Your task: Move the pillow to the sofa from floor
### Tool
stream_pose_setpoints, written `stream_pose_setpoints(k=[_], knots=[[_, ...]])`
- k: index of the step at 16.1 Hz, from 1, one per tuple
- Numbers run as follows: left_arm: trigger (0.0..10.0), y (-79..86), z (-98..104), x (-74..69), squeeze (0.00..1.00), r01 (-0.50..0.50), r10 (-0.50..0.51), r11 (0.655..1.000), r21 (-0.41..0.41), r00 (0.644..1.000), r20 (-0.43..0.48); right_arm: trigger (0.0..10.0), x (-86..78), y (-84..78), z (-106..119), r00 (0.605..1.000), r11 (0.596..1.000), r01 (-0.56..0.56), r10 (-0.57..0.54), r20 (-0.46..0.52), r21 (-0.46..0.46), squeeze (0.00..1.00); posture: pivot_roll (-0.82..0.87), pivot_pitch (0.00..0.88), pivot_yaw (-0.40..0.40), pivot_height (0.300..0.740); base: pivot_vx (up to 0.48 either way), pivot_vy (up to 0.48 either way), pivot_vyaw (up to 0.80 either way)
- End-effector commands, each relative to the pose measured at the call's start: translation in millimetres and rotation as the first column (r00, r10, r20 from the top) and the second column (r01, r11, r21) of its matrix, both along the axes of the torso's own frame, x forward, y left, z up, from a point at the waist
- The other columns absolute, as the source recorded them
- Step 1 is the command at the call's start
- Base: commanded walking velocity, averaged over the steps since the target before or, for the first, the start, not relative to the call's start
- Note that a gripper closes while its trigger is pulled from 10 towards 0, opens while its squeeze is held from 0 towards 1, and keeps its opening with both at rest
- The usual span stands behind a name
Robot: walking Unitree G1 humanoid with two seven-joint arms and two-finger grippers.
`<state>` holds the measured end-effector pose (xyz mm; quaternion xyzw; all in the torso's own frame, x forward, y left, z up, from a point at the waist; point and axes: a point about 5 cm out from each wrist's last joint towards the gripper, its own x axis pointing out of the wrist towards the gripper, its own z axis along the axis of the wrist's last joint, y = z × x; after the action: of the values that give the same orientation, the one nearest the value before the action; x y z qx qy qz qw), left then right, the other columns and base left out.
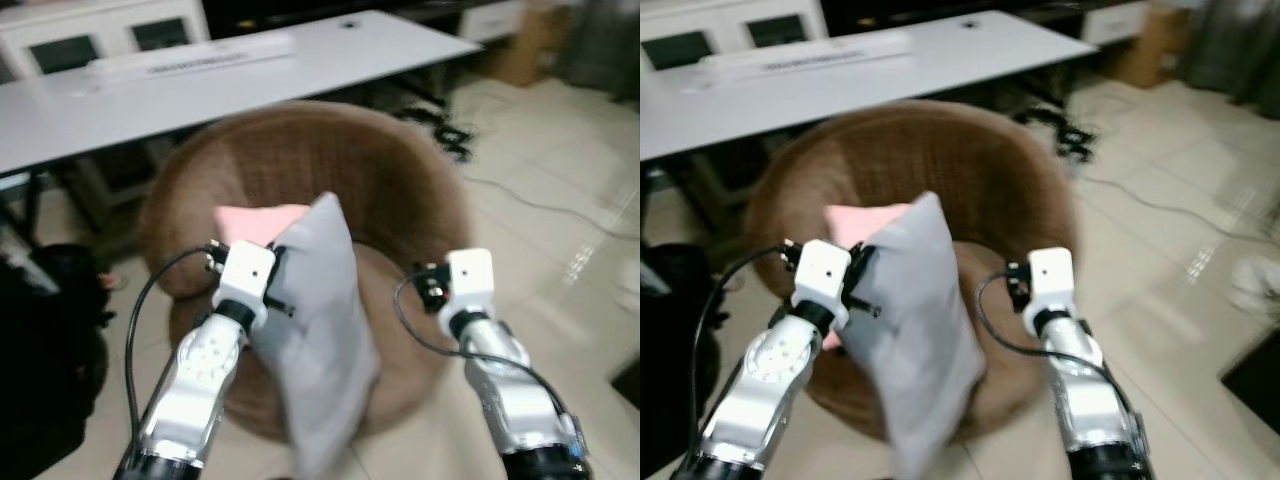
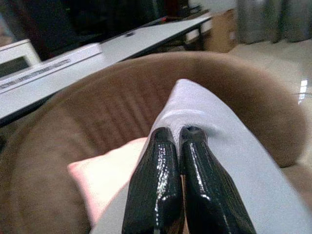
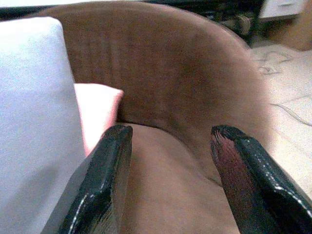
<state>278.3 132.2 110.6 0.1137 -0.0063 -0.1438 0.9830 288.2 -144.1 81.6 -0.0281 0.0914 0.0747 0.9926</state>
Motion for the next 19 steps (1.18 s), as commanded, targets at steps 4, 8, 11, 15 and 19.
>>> stream_pose_setpoints(k=[4, 8, 11, 15, 19], knots=[[10.0, -25.0, 17.4, -0.1, 0.0, 0.207, -0.204, 0.977, -0.056, 0.977, 0.056, 10.0, 3.4, 1.0, 8.0, 0.999, 1.0, -0.017, 0.017, 0.035, -0.007, 0.0, 0.05, 0.0, 0.077, 0.74, 0.118, 0.0, 0.0], [10.0, -51.6, 20.0, -2.8, 0.0, 0.431, -0.428, 0.901, -0.045, 0.902, 0.059, 10.0, 2.0, -1.4, 9.5, 0.999, 1.0, -0.025, 0.026, 0.038, -0.014, 0.0, 0.04, 0.0, 0.074, 0.74, 0.0, 0.0, 0.0], [10.0, -63.0, 23.5, 9.4, 0.0, 0.518, -0.515, 0.855, -0.03, 0.855, 0.063, 10.0, -4.2, -7.9, 13.1, 0.995, 0.996, -0.084, 0.084, 0.051, -0.004, 0.0, 0.03, 0.0, 0.072, 0.74, 0.0, 0.0, 0.0], [10.0, -82.1, 34.8, 38.1, 0.0, 0.625, -0.623, 0.78, -0.009, 0.778, 0.079, 10.0, -17.4, -19.6, 15.0, 0.988, 0.989, -0.146, 0.147, 0.036, -0.035, 0.0, -0.02, 0.0, 0.086, 0.74, 0.0, 0.0, 0.0], [10.0, -104.0, 54.6, 56.4, 0.0, 0.693, -0.682, 0.718, -0.061, 0.719, 0.136, 10.0, -36.0, -22.4, 19.0, 0.986, 0.985, -0.161, 0.163, 0.034, -0.054, 0.0, -0.1, 0.0, 0.122, 0.74, 0.0, 0.0, 0.0]])
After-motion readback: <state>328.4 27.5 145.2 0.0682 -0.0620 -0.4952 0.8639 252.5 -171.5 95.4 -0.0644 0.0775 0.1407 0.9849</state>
